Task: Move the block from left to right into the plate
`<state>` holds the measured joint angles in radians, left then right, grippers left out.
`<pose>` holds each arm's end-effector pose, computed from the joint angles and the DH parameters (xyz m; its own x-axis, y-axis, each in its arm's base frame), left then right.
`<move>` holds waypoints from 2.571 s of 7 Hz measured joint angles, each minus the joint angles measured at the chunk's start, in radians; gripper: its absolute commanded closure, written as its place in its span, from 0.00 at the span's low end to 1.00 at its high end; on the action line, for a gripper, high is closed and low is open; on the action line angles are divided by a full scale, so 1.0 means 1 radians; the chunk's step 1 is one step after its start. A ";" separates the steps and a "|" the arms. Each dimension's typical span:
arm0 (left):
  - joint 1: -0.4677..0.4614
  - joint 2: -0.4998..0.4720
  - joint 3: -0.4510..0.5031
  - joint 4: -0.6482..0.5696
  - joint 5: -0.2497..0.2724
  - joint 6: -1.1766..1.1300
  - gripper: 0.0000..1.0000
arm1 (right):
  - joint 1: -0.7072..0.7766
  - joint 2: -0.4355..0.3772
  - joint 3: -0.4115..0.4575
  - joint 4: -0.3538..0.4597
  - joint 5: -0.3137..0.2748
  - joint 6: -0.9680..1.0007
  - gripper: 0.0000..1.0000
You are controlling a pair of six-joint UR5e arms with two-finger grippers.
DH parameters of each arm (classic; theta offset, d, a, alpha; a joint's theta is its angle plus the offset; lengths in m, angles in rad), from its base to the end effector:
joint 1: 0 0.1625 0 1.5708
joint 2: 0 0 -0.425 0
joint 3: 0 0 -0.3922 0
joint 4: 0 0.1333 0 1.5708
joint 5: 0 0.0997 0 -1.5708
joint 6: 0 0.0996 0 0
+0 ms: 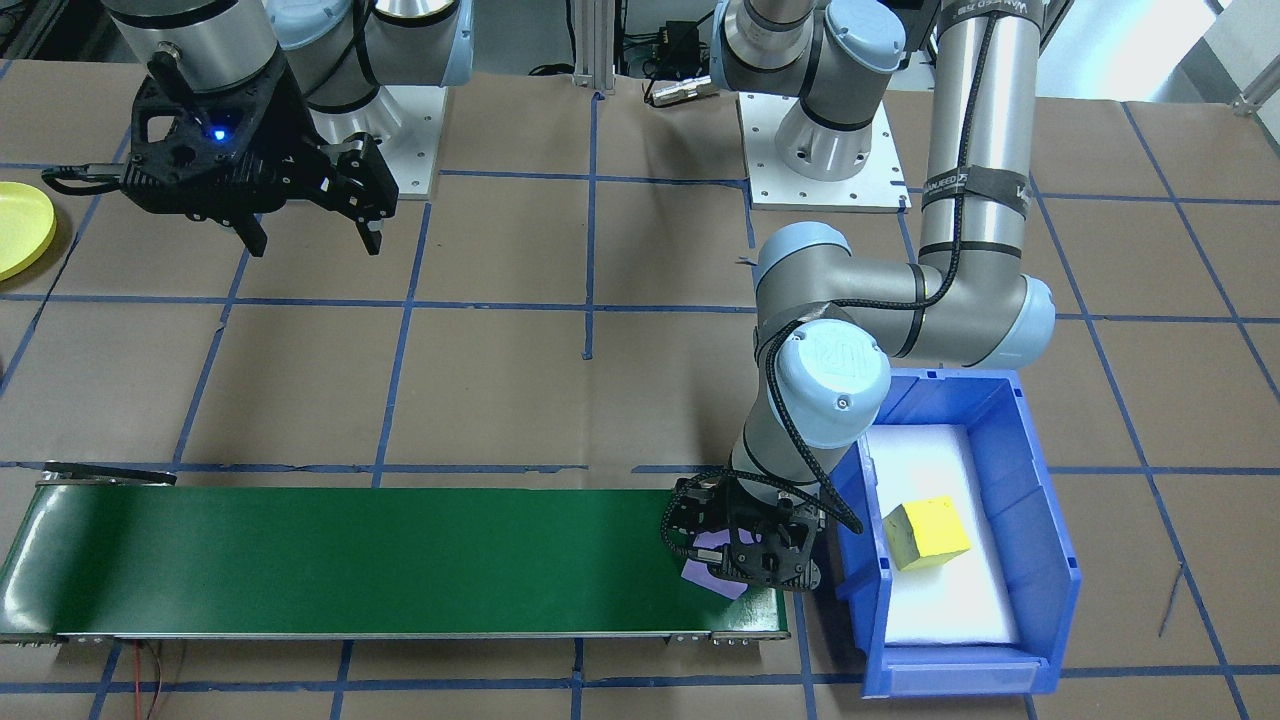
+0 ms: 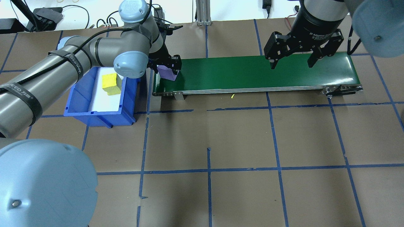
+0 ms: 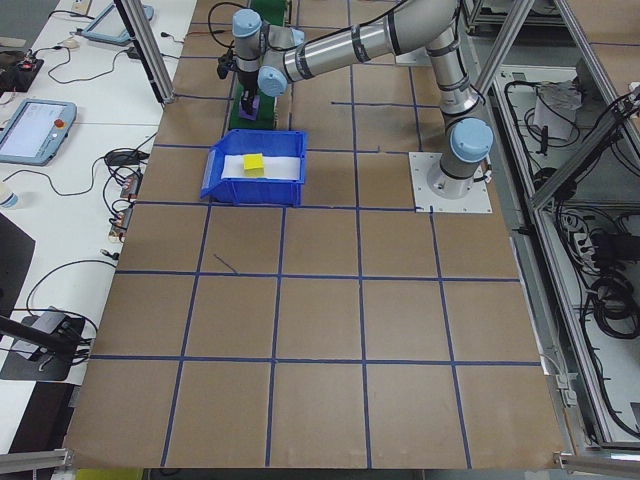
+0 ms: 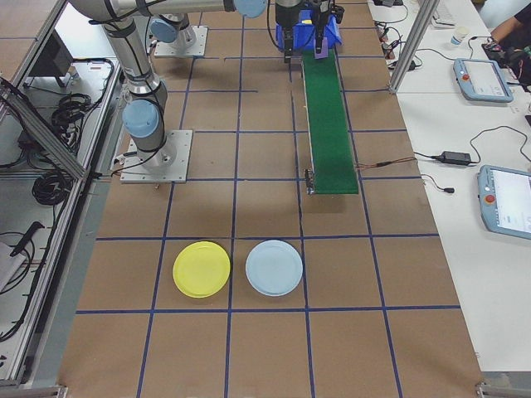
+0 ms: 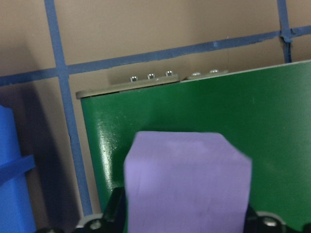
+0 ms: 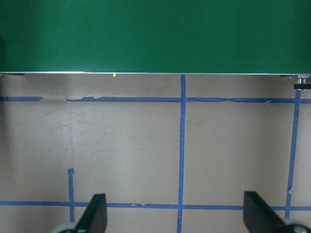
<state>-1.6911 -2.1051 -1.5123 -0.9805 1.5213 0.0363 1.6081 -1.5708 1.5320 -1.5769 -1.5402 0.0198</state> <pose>-0.2183 -0.6540 0.2612 -0.9859 0.1612 0.0450 0.1551 0.9811 -0.1159 0.1548 -0.4905 0.5077 -0.9993 -0.0189 -0.0314 -0.0175 0.9989 -0.0443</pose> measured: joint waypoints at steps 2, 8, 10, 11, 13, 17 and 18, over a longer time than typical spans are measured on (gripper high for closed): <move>-0.003 0.075 -0.006 -0.032 0.010 0.005 0.00 | 0.000 0.000 0.000 0.000 0.000 0.001 0.00; 0.281 0.150 0.013 -0.210 0.104 -0.012 0.00 | 0.004 0.000 0.000 0.000 0.000 0.002 0.00; 0.306 0.089 0.012 -0.173 0.079 -0.056 0.00 | 0.004 0.000 0.000 0.000 0.001 0.002 0.00; 0.309 0.065 0.008 -0.160 0.056 -0.074 0.00 | 0.003 0.000 0.001 0.000 0.001 0.002 0.00; 0.311 0.046 -0.006 -0.150 0.042 -0.085 0.00 | 0.001 0.000 0.003 0.000 0.000 0.000 0.00; 0.338 0.028 -0.042 -0.149 0.033 -0.079 0.03 | 0.000 0.001 0.005 0.000 0.000 -0.001 0.00; 0.340 0.025 -0.047 -0.147 0.014 -0.077 0.19 | 0.000 0.002 0.005 0.000 0.000 -0.001 0.00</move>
<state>-1.3509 -2.0804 -1.5595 -1.1272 1.5351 -0.0410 1.6076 -1.5693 1.5370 -1.5769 -1.5401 0.0184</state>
